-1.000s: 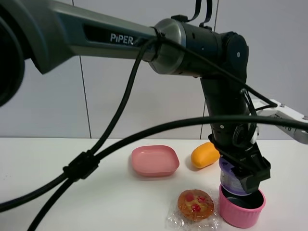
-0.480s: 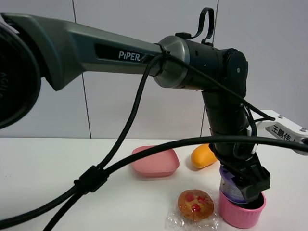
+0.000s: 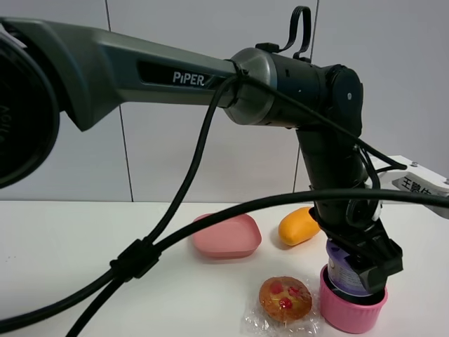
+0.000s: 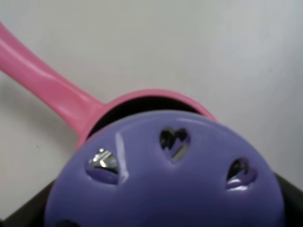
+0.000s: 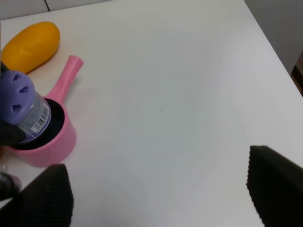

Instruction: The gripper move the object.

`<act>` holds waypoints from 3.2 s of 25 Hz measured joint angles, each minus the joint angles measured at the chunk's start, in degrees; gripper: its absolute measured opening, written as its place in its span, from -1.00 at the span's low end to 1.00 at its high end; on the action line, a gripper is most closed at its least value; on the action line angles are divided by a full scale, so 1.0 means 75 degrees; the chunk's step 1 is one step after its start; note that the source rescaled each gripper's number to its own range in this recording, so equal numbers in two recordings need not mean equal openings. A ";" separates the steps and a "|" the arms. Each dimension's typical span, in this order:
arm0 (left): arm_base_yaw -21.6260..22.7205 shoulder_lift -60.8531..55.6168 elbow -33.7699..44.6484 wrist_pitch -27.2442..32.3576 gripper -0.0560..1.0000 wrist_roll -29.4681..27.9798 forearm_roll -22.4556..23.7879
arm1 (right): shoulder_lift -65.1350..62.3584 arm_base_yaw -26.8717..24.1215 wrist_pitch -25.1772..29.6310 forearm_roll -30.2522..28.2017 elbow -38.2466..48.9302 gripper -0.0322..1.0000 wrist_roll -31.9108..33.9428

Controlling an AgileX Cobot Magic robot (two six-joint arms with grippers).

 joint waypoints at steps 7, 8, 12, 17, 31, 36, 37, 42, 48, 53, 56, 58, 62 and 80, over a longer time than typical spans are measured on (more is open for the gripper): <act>-0.0046 0.0000 -0.0002 -0.0344 -0.89 0.0007 -0.0034 | 0.0000 0.0000 0.0000 0.0000 0.0000 1.00 0.0007; -0.0046 0.0000 -0.0002 -0.0397 -0.89 0.0007 -0.0034 | 0.0000 0.0000 0.0000 0.0000 0.0000 1.00 0.0007; -0.0056 0.0000 -0.0002 -0.0405 -0.89 0.0007 -0.0005 | 0.0000 0.0000 0.0000 0.0000 0.0000 1.00 0.0007; -0.0064 0.0000 -0.0002 -0.0145 -0.89 0.0007 0.0191 | 0.0000 0.0000 0.0000 0.0000 0.0000 1.00 0.0007; -0.0085 0.0176 -0.0009 -0.0089 -0.89 0.0007 0.0230 | 0.0000 0.0000 0.0000 0.0000 0.0000 1.00 0.0007; -0.0091 0.0176 -0.0009 -0.0137 -0.89 0.0007 0.0230 | 0.0000 0.0000 0.0000 0.0000 0.0000 1.00 0.0007; -0.0091 0.0176 -0.0009 -0.0144 -0.89 0.0007 0.0230 | 0.0000 0.0000 0.0000 0.0000 0.0000 1.00 0.0007; -0.0091 0.0176 -0.0009 -0.0200 -0.89 0.0007 0.0230 | 0.0000 0.0000 0.0000 0.0000 0.0000 1.00 0.0007; -0.0091 0.0176 -0.0009 -0.0201 -0.89 0.0007 0.0230 | 0.0000 0.0000 0.0000 0.0000 0.0000 1.00 0.0007; -0.0091 0.0176 -0.0009 -0.0201 -0.89 0.0007 0.0237 | 0.0000 0.0000 0.0000 0.0000 0.0000 1.00 0.0007; -0.0091 0.0176 -0.0009 -0.0201 -0.89 0.0007 0.0332 | 0.0000 0.0000 0.0000 0.0000 0.0000 1.00 0.0007; -0.0091 0.0176 -0.0009 -0.0201 -0.89 0.0007 0.0426 | 0.0000 0.0000 0.0000 0.0000 0.0000 1.00 0.0007; -0.0091 0.0176 -0.0009 -0.0201 -0.85 -0.0026 0.0456 | 0.0000 0.0000 0.0000 0.0000 0.0000 1.00 0.0007; -0.0053 -0.0198 -0.0965 0.1347 0.99 -0.0479 0.0696 | 0.0000 0.0000 0.0000 0.0000 0.0000 1.00 0.0007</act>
